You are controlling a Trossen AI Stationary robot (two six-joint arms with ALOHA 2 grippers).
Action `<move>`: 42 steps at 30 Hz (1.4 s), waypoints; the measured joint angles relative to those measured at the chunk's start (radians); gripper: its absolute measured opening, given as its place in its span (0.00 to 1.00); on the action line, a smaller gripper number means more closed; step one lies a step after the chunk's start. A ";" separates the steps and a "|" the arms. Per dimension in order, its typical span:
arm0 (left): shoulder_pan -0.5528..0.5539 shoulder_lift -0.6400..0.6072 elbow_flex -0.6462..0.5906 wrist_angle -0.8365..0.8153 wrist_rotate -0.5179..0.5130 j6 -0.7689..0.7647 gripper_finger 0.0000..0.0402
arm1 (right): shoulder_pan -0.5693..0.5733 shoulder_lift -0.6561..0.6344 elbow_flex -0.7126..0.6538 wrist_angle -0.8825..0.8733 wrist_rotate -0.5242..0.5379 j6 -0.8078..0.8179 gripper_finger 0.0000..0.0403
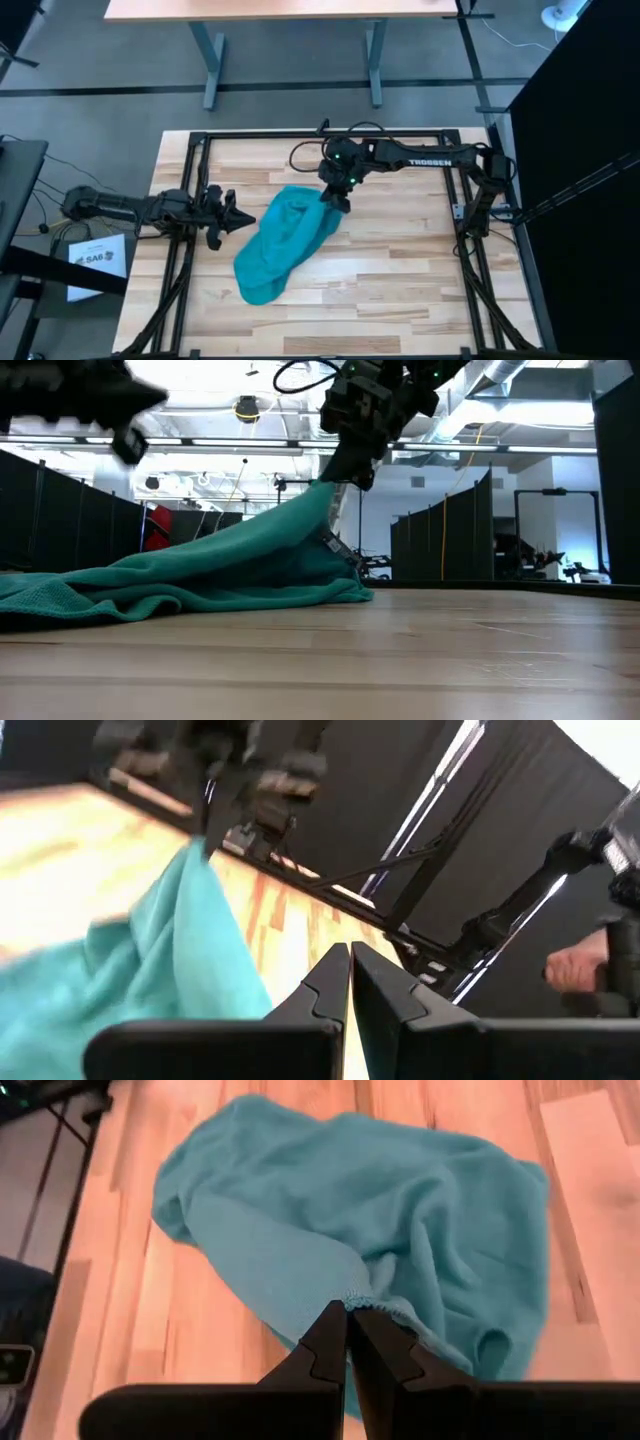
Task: Roll towel
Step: Roll the blue towel
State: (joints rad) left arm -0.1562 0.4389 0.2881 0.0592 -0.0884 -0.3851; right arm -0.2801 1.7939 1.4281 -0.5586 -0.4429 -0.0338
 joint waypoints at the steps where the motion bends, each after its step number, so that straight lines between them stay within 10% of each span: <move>1: -0.023 0.056 0.051 -0.017 -0.025 0.041 0.00 | -0.005 0.000 0.000 -0.011 0.000 -0.013 0.00; 13: -0.141 0.708 0.630 -0.619 -0.189 0.157 0.08 | -0.056 -0.037 0.000 -0.101 -0.001 -0.135 0.00; 25: -0.238 0.742 0.626 -0.812 -0.033 -0.186 0.30 | -0.099 -0.133 0.000 -0.138 -0.002 -0.187 0.00; 42: -0.475 1.053 0.600 -0.748 -0.104 -0.064 0.27 | -0.107 -0.126 -0.002 -0.148 -0.004 -0.203 0.00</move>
State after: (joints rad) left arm -0.6316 1.4924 0.8879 -0.6893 -0.1920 -0.4491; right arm -0.3876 1.6676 1.4265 -0.7069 -0.4473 -0.2371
